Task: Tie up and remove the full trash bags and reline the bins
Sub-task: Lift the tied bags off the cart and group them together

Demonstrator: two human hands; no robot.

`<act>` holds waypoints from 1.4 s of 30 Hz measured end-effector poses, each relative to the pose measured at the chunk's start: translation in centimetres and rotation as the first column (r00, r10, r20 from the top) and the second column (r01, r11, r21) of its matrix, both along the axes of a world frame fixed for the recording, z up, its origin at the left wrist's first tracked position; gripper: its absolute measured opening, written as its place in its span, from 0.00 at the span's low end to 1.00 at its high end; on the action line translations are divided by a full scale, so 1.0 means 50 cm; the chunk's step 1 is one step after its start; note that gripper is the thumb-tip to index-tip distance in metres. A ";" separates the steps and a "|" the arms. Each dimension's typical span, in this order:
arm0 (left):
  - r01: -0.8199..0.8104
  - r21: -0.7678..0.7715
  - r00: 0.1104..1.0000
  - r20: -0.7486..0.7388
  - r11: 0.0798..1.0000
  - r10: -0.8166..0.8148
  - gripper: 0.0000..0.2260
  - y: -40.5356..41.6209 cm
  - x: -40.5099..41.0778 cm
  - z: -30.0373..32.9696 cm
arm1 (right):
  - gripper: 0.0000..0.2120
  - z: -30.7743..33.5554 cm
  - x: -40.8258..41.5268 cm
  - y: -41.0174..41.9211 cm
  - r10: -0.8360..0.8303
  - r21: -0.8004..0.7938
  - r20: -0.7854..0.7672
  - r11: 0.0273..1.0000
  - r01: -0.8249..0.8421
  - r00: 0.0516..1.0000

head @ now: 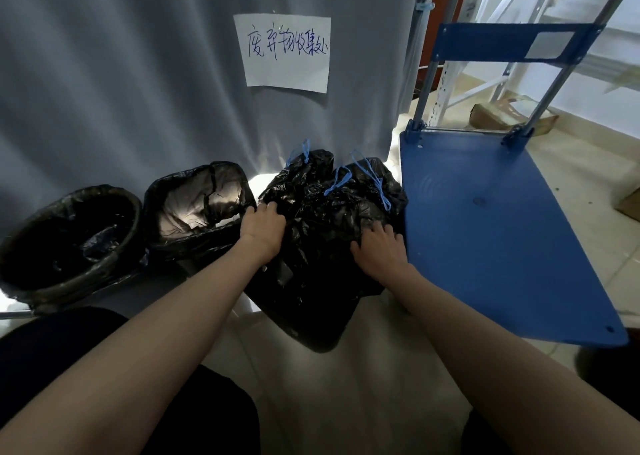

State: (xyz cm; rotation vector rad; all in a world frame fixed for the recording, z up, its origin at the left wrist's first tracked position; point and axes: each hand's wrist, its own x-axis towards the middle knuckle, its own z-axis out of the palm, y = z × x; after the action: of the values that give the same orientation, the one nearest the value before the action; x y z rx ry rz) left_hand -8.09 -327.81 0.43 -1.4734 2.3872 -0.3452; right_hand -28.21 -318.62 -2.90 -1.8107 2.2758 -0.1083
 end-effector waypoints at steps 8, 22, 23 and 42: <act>0.439 0.020 0.898 0.026 0.898 -0.439 0.22 0.071 0.059 0.007 | 0.12 0.030 0.050 0.054 0.281 -0.270 -0.230 0.902 -0.338 0.932; 0.535 0.042 0.835 0.128 0.844 -0.535 0.12 0.103 0.127 0.017 | 0.11 0.058 0.022 0.142 0.496 -0.002 -0.251 0.858 -0.513 0.831; 0.539 0.070 0.831 0.116 0.840 -0.543 0.12 0.101 0.130 0.020 | 0.11 0.056 0.022 0.145 0.504 -0.004 -0.248 0.854 -0.521 0.827; 0.532 0.137 0.844 -0.004 0.836 -0.537 0.04 0.079 0.158 0.033 | 0.06 0.085 0.037 0.140 0.508 0.121 -0.276 0.861 -0.495 0.816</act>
State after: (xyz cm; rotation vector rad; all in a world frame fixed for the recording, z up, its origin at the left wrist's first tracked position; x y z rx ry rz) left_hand -0.20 -323.89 2.09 -0.7066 2.7006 -0.3209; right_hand -26.37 -311.63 1.32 -2.4766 1.8523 0.3280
